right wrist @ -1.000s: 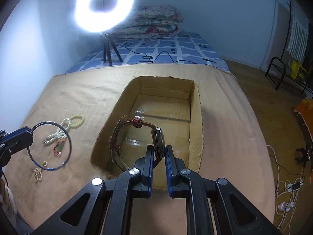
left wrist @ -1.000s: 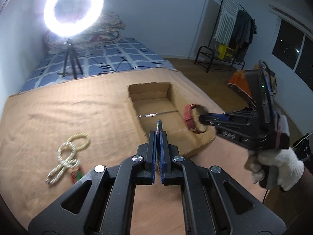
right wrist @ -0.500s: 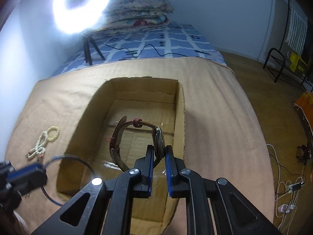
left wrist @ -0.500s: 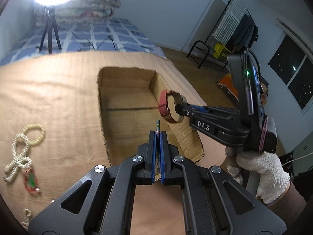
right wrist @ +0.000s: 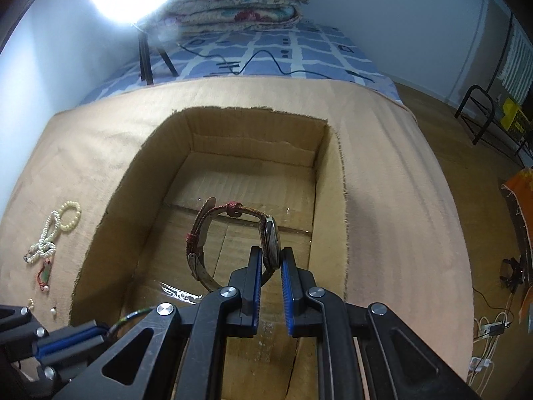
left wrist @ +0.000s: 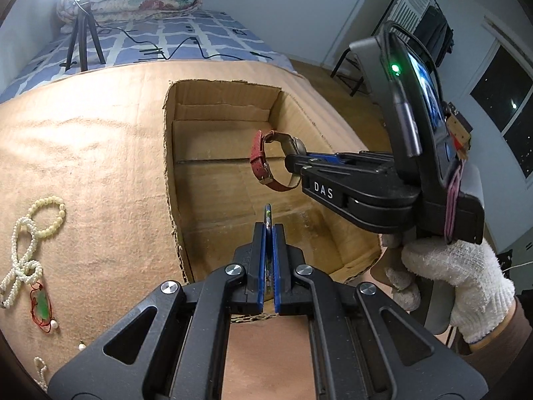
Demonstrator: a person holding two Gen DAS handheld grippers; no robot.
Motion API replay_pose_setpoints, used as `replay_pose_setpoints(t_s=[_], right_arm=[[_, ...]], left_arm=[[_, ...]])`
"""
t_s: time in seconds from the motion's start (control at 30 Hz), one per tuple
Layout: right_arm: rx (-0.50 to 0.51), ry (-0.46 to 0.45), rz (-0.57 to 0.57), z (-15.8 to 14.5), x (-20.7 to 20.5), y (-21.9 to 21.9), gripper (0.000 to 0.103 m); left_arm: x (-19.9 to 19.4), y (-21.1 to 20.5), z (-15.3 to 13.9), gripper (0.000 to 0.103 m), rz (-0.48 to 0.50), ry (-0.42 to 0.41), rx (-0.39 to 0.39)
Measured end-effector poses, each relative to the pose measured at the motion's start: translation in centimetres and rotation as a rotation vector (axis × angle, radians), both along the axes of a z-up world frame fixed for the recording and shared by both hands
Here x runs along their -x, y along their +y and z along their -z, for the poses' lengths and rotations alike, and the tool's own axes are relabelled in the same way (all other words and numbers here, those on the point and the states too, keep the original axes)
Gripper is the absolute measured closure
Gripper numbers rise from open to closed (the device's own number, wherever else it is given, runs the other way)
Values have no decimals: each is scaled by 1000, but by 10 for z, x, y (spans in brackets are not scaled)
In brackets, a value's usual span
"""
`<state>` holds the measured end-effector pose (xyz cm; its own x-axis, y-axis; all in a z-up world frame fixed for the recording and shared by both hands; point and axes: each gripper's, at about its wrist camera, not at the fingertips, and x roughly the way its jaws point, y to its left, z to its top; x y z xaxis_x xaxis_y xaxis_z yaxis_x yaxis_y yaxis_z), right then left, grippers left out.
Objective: Organize jewelry
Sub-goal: 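Carry the watch into the cardboard box and open the right tool, then move both tools back over the remaining jewelry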
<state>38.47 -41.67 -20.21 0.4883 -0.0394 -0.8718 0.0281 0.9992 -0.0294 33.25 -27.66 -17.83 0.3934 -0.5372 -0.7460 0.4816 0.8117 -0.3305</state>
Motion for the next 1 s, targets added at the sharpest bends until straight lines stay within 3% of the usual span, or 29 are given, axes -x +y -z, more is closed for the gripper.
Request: replay_pose_setpoints(t_s=[0.33,0.4,0.53,0.67,1.0], right_arm=[[16,33,18,9,-9,-1,92],[22,25,19,8,-8,0,80],[32,0,29,0,-6,-1,70],[25,-31,38,-13,1,-3,52],[3,-105,50,-56,31,-7,52]], left_arm=[[-4,-3,0,102,-3,-14,-32],[-4,-3,0,102,-2,-15,-35],[-3,-1,-3,102,-2,-18,-38],[-1,3,-7,101,-2,-24,-40],[14,28,-36,101,-19,-67,-28]])
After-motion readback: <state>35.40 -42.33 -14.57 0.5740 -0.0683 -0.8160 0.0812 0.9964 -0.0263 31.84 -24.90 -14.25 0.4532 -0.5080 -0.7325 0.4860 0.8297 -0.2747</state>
